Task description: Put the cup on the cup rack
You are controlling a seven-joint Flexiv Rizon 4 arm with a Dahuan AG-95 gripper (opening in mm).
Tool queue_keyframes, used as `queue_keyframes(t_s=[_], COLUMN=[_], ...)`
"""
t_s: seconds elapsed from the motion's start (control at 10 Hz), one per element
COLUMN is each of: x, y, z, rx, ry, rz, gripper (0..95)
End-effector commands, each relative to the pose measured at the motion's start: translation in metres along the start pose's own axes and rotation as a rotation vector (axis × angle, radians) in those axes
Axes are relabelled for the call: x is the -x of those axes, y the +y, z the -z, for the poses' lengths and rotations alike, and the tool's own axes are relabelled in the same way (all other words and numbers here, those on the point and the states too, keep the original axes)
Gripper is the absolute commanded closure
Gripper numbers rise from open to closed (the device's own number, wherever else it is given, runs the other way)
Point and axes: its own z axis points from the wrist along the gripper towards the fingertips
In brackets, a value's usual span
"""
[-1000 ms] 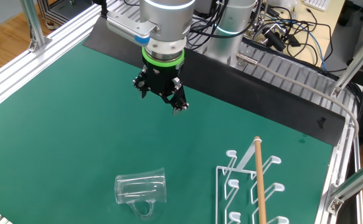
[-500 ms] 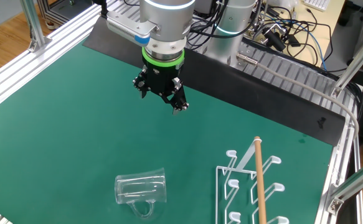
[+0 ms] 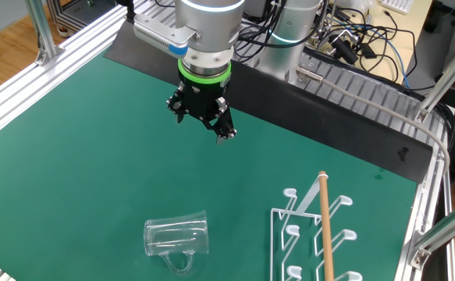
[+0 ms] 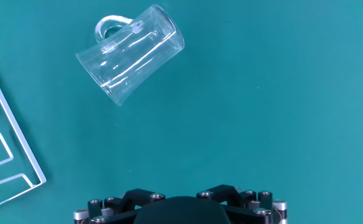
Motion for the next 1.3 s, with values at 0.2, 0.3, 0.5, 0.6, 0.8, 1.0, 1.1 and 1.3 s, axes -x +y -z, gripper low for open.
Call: queue_keyframes(t_s=[0.2, 0.3, 0.5, 0.6, 0.8, 1.0, 1.1, 1.3], x=[-0.004, -0.010, -0.029, -0.033, -0.029, -0.028, -0.031, -0.039], y=[0.001, 0.003, 0.008, 0.011, 0.028, 0.045, 0.053, 0.067], z=[-0.003, -0.010, -0.024, -0.025, -0.011, 0.004, 0.009, 0.017], rx=[0.036, 0.036, 0.032, 0.059, 0.164, 0.184, 0.296, 0.479], ry=[-0.014, -0.014, -0.018, -0.050, -0.107, -0.043, 0.015, 0.121], rz=[-0.564, -0.558, -0.538, -0.588, -0.646, -0.721, -0.843, -0.951], gripper=[76.0, 76.0, 76.0, 95.0, 95.0, 95.0, 95.0, 95.0])
